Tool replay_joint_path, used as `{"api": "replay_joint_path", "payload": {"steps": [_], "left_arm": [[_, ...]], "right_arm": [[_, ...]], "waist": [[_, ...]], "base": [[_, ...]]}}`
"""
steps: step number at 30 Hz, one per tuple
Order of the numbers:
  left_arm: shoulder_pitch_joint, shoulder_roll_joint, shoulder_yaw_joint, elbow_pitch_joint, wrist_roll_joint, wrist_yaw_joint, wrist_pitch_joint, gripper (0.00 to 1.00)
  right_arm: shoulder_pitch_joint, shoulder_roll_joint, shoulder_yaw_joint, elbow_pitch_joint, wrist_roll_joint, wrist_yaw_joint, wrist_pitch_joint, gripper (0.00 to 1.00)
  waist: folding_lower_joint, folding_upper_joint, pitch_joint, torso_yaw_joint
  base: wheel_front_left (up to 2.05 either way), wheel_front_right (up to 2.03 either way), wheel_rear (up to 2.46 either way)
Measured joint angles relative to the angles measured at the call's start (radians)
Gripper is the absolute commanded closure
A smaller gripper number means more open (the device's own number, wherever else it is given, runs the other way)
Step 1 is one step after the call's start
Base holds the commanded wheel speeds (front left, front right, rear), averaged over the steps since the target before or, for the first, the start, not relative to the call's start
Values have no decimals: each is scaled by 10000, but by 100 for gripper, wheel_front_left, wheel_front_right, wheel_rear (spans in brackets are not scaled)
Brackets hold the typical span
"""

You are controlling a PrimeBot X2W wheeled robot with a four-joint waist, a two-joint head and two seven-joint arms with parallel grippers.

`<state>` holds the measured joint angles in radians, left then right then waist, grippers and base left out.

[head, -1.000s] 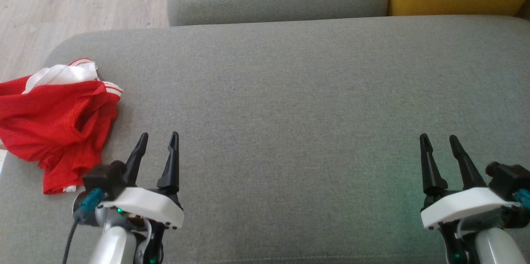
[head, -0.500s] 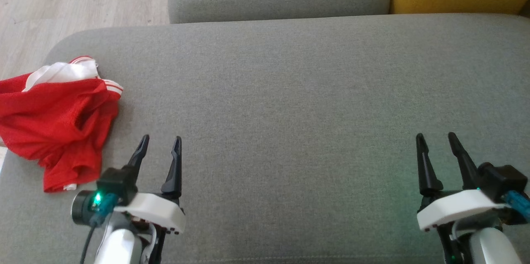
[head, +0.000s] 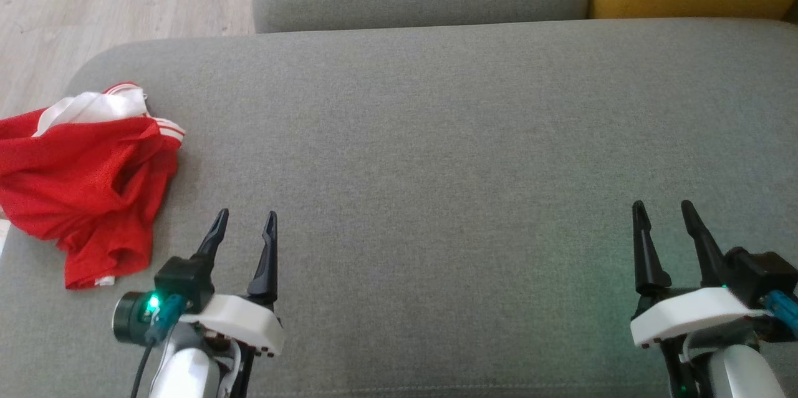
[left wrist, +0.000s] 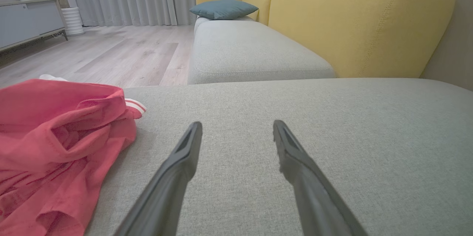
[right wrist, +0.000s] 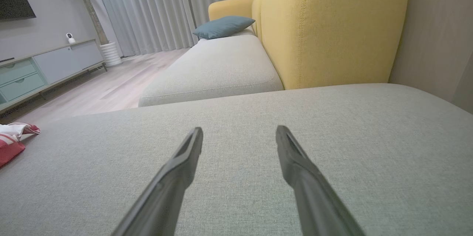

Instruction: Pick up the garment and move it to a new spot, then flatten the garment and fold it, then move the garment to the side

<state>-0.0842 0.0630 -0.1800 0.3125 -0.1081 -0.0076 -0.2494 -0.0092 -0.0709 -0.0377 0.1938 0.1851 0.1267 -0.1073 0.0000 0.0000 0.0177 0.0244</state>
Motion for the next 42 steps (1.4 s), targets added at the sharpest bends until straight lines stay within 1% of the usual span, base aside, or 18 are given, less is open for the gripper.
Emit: {"api": "replay_joint_path", "payload": {"steps": [17, 23, 29, 32, 34, 42], "left_arm": [[0, -35, 240, 17, 15, 8, 0, 0], [-3, -52, 284, -54, 111, 94, 0, 0], [-29, -67, 378, -330, 111, 207, 0, 0], [-35, -81, 487, -430, 111, 251, 0, 0], [-52, -82, 654, -539, 111, 270, 0, 0], [-56, -90, 826, -702, 217, 339, -2, 0]], "right_arm": [[-1, 6, 6, 98, -38, 0, -75, 0], [-1, 4, 98, 15, -107, 0, -73, 0], [-3, -8, 347, -535, -107, 0, 31, 0], [-4, -10, 422, -851, -123, 0, 171, 0], [-7, -15, 577, -1122, -121, 0, 343, 0], [-8, -21, 769, -1467, -123, 0, 581, 0]], "waist": [[0, 0, 4, 69], [0, 0, 39, 259], [0, 0, 123, 804], [0, 0, 172, 1177], [0, 0, 228, 1582], [0, 0, 352, 2544]], "base": [[0, 0, 0], [0, 0, 0], [0, 0, 0], [0, 0, 0], [0, 0, 0], [0, 0, 0]]}}
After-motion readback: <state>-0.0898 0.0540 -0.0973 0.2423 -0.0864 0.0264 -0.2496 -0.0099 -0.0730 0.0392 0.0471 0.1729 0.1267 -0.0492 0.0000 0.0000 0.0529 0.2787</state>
